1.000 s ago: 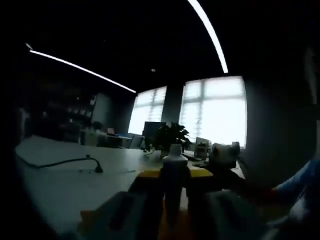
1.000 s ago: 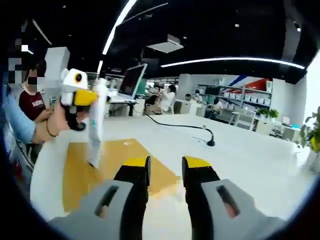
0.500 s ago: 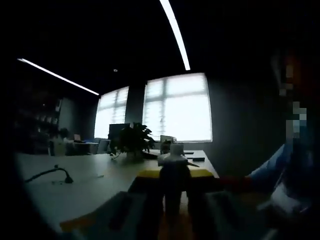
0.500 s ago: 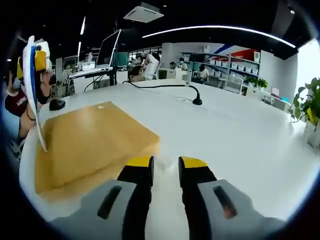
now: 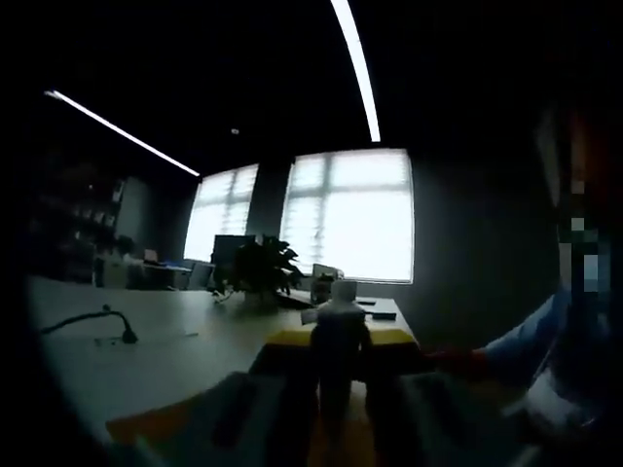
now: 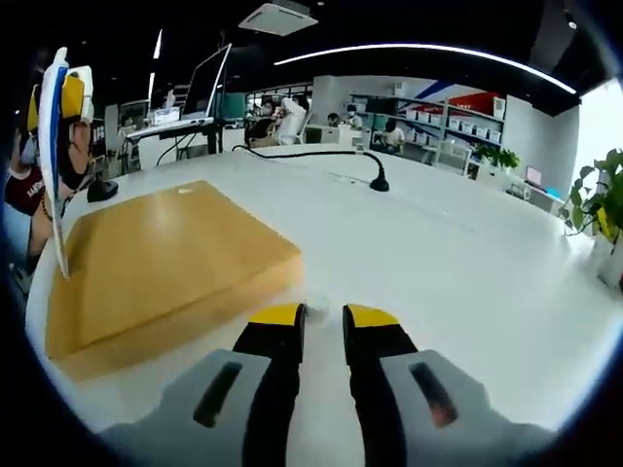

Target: Pick up the toothpaste unscrew the cap squeeze it onto the small board screw the cap back on and return it to the table

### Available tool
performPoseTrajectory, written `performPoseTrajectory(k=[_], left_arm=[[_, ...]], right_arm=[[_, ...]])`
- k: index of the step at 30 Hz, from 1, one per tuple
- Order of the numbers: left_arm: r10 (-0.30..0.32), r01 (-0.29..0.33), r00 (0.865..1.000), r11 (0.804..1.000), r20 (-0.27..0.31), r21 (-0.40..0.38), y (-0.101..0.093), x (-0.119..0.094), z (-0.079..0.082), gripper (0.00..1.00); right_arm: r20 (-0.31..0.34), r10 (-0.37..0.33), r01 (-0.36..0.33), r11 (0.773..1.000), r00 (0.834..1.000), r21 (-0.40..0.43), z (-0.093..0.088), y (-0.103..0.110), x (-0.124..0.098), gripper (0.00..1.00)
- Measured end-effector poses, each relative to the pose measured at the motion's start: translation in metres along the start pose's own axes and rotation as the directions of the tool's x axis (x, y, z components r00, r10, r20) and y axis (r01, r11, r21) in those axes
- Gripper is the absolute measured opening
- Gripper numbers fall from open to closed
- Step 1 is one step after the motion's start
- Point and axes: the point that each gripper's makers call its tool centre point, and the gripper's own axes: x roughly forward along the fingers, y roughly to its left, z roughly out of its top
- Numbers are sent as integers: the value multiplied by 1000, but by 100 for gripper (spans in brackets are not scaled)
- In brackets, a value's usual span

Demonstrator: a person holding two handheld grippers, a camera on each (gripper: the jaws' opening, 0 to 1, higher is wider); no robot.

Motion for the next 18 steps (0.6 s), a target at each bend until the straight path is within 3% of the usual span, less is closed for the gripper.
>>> performPoseTrajectory(k=[8, 13, 18], left_arm=[[-5, 5, 1000, 1000, -1, 14, -3, 2, 0, 16], [-3, 3, 1000, 1000, 3, 9, -2, 1, -1, 16], [8, -8, 1000, 1000, 5, -13, 1, 1, -1, 16]], right_arm=[[14, 21, -21, 1000, 1000, 10, 2, 2, 2, 11], [76, 13, -14, 1000, 997, 14, 18, 1, -3, 11], [129, 51, -61, 995, 990, 75, 33, 7, -14, 11]])
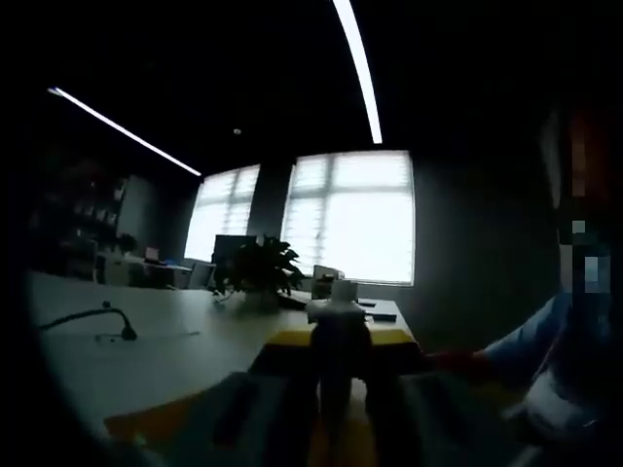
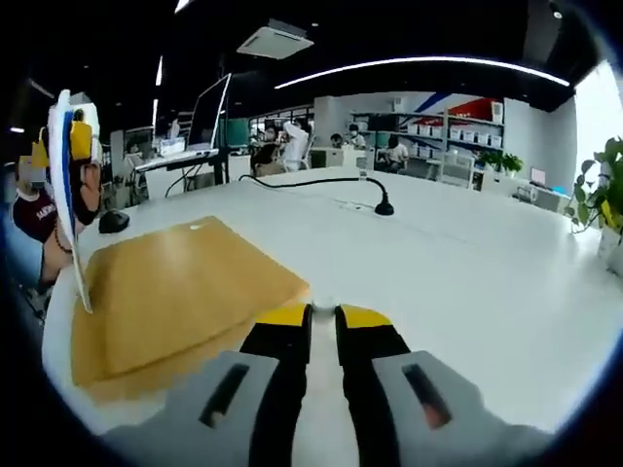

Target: Pick up the toothpaste unscrew the cap squeeze it onto the small board screw the cap back on and return it to the table

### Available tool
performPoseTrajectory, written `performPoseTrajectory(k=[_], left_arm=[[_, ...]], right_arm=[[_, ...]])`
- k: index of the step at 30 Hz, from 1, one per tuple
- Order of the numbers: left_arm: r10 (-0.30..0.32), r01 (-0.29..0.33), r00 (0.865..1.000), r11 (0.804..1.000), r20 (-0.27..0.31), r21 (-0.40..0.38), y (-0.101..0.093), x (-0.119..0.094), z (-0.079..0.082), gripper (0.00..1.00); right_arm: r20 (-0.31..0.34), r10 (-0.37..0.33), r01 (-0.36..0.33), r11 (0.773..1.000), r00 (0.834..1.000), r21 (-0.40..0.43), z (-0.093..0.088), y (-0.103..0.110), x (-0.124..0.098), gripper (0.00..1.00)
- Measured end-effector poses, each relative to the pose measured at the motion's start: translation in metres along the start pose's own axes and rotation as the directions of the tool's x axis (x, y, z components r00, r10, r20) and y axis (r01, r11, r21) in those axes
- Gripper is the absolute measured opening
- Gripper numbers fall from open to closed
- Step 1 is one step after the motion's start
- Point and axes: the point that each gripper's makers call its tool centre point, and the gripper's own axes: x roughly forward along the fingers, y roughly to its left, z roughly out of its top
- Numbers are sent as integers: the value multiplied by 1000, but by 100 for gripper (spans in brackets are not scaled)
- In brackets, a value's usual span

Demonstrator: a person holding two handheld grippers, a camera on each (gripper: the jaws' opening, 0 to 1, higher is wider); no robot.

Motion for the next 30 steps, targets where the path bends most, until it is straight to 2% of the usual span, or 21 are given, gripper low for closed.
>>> performPoseTrajectory(k=[3, 7, 8, 9, 10, 13, 14, 16, 17, 18, 19, 21, 22, 25, 26, 27, 30], left_arm=[[26, -26, 1000, 1000, -9, -5, 3, 1, -1, 16], [20, -20, 1000, 1000, -7, -22, 2, 3, -3, 16], [20, -20, 1000, 1000, -7, -22, 2, 3, -3, 16], [21, -21, 1000, 1000, -7, -22, 2, 4, -3, 16], [22, -22, 1000, 1000, -8, -21, 2, 4, -3, 16], [26, -26, 1000, 999, -11, -24, 2, 4, -3, 16], [27, -27, 1000, 999, -10, -27, 3, 3, -3, 16], [34, -34, 999, 999, -10, -30, 5, 3, -2, 16], [35, -35, 999, 999, -9, -30, 5, 3, -2, 16], [35, -35, 999, 999, -10, -30, 6, 3, -2, 16], [35, -35, 999, 999, -10, -29, 5, 3, -2, 16], [34, -34, 999, 999, -12, -22, 3, 4, -2, 16], [32, -32, 999, 999, -13, -19, 2, 4, -2, 16], [24, -24, 999, 1000, -23, 14, -1, 4, -2, 16], [23, -23, 999, 999, -24, 24, -3, 3, -2, 16], [23, -23, 999, 999, -25, 25, -3, 3, -2, 16], [22, -22, 999, 1000, -26, 22, -3, 4, -2, 16]], right_arm=[[80, -4, 6, 1000, 997, -15, 25, 5, -12, 11], [152, 67, -59, 997, 986, -58, 59, 31, -32, 11], [194, 99, -85, 993, 976, -75, 74, 42, -40, 11], [210, 107, -92, 993, 972, -79, 79, 45, -43, 11], [226, 160, -134, 983, 961, -127, 90, 59, -52, 11], [262, 236, -196, 966, 936, -168, 115, 87, -69, 11], [267, 270, -229, 957, 925, -175, 121, 98, -73, 11], [280, 369, -340, 929, 886, -149, 134, 123, -84, 11], [286, 430, -411, 903, 856, -124, 141, 138, -91, 11], [294, 464, -454, 885, 836, -104, 145, 147, -95, 11], [288, 507, -511, 857, 813, -66, 147, 158, -99, 11], [254, 563, -571, 819, 787, -46, 147, 173, -101, 11], [250, 573, -581, 812, 780, -49, 149, 178, -101, 11], [224, 576, -580, 813, 786, -56, 149, 184, -97, 11], [203, 565, -566, 823, 800, -57, 146, 184, -94, 11], [199, 560, -559, 827, 805, -63, 146, 184, -92, 11], [194, 568, -571, 820, 800, -46, 145, 184, -89, 11]])
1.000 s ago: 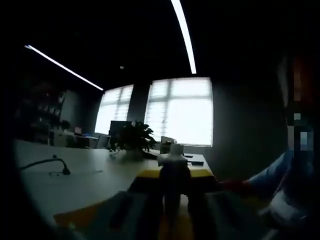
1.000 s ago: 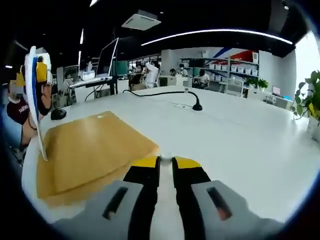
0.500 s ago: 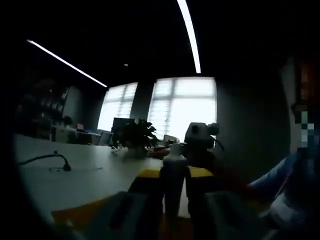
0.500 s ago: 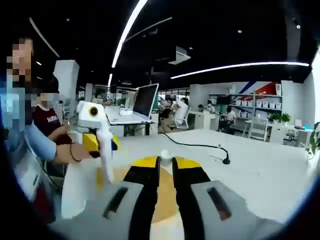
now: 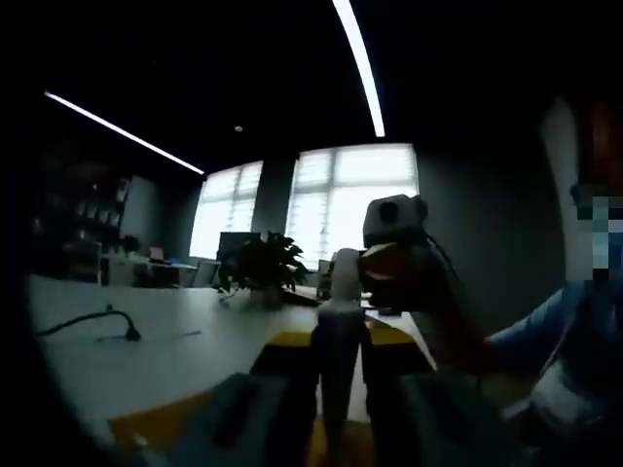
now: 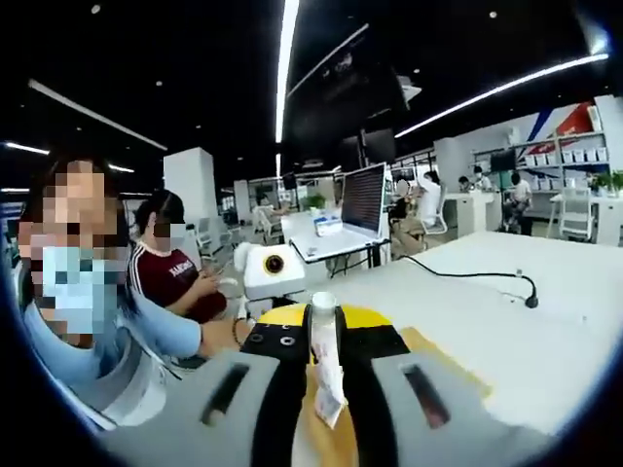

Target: Pick up the toothpaste unscrew the cap squeeze it onto the small board screw the cap back on and return it to the table

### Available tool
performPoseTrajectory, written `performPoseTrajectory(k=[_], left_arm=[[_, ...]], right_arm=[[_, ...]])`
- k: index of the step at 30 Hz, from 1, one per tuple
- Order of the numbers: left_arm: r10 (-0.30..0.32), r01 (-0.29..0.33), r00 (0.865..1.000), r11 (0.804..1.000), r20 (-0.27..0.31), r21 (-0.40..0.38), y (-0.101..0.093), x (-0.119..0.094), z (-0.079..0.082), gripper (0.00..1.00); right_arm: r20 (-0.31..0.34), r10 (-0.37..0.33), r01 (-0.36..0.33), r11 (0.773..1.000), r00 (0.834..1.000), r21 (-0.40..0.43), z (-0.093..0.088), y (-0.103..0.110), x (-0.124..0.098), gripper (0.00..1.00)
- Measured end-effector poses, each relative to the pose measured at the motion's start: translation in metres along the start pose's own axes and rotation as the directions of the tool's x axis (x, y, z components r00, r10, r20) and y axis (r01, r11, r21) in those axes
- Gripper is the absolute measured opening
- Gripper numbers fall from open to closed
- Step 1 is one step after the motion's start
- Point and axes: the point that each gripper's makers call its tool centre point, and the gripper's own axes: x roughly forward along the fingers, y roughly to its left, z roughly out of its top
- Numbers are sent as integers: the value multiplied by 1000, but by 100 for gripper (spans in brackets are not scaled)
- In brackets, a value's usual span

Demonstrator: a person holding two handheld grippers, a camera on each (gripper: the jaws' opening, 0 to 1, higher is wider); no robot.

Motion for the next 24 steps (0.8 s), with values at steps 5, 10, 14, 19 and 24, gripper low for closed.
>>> performPoseTrajectory(k=[5, 10, 14, 19, 24], left_arm=[[4, -4, 1000, 1000, -1, -6, 1, -1, 1, 16], [9, -9, 1000, 1000, -1, -14, 2, -1, 0, 16], [2, -2, 1000, 1000, -7, -1, 0, 1, 0, 16], [4, -4, 1000, 1000, -4, -3, -1, 1, -1, 16], [1, -1, 1000, 1000, -5, -10, -1, 2, -2, 16]], right_arm=[[-16, -6, 6, 1000, 1000, -1, -3, -3, 2, 11], [-38, -1, 1, 1000, 999, -11, -1, -2, 6, 11], [-111, -6, 5, 1000, 994, -13, -4, -1, 6, 11], [-169, -34, 22, 997, 985, -74, -6, 2, 8, 11], [-202, -36, 23, 998, 979, -65, -8, 1, 8, 11]])
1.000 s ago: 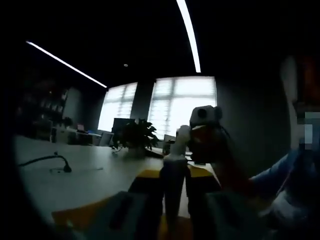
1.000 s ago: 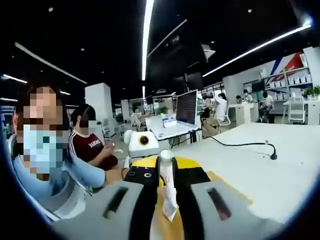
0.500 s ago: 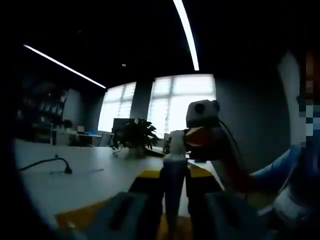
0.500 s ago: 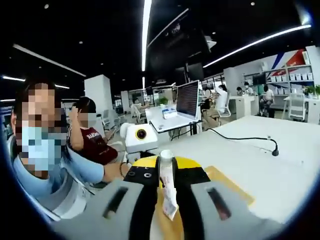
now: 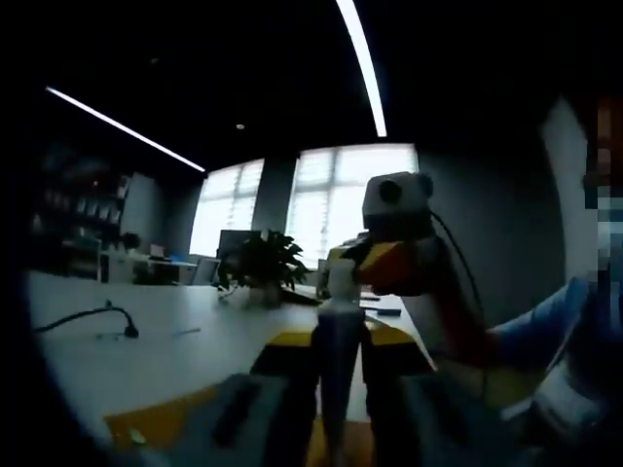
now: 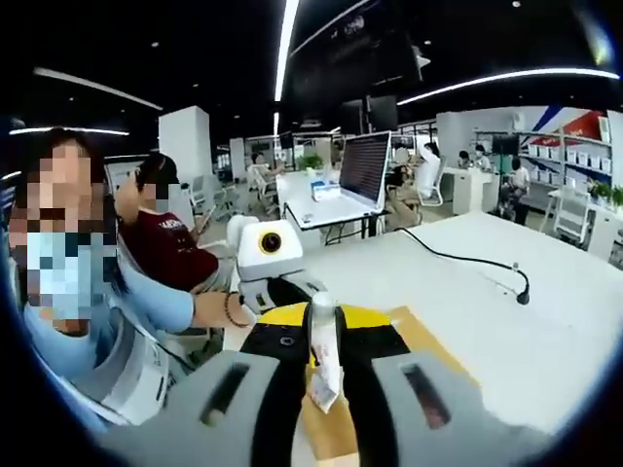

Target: Pick up the toothpaste unscrew the cap squeeze it onto the small board screw the cap back on and return it to the table

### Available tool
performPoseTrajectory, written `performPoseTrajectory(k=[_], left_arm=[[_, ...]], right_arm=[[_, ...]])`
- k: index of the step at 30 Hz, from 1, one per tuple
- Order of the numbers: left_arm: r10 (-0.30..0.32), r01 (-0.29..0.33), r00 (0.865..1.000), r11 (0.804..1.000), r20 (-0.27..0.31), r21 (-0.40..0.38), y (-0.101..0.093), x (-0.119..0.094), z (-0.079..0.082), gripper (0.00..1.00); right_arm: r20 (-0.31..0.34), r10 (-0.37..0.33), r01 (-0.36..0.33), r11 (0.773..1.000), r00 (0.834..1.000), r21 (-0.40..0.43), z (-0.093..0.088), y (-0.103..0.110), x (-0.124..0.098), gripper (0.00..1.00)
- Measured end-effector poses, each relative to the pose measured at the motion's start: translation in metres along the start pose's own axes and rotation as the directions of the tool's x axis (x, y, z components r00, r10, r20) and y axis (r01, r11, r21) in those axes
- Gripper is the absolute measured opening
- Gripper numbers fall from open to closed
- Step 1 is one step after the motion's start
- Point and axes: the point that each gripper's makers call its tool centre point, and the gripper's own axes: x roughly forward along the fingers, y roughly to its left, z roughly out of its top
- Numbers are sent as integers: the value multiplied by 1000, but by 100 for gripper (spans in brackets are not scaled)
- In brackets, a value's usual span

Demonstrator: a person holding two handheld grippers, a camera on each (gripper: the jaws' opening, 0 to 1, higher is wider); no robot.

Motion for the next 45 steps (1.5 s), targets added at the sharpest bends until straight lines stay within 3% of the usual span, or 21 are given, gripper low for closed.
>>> performPoseTrajectory(k=[7, 12, 14, 18, 22, 29, 34, 39, 45], left_arm=[[11, -11, 1000, 1000, 0, -3, 2, 0, 0, 16], [19, -19, 1000, 1000, 4, -16, 7, -1, 1, 16], [22, -22, 1000, 999, 6, -24, 8, -1, 1, 16], [24, -24, 1000, 999, 7, -27, 8, -1, 1, 16], [20, -20, 1000, 1000, 7, -24, 6, 0, 1, 16], [15, -15, 1000, 1000, 7, -19, 5, -1, 2, 16], [24, -24, 1000, 1000, 6, -19, 6, -1, 1, 16], [34, -34, 999, 999, 7, -23, 8, -2, 1, 16], [34, -33, 999, 999, 7, -26, 8, -1, 1, 16]], right_arm=[[25, -8, 9, 999, 1000, -39, -2, -1, 0, 12], [179, 31, -31, 1000, 983, -2, 11, 1, -7, 23], [203, 0, -1, 1000, 979, 5, 9, -8, -11, 29], [197, -35, 39, 999, 980, -17, -2, -18, -10, 27], [260, 59, -58, 998, 964, -9, 2, -9, -8, 26], [274, 55, -52, 998, 960, -19, 6, -13, -3, 24], [296, 120, -111, 993, 948, -47, 8, -5, -2, 11], [310, 64, -46, 997, 949, -66, 8, -5, -1, 11], [279, 31, -26, 999, 960, -22, 9, -6, -1, 11]])
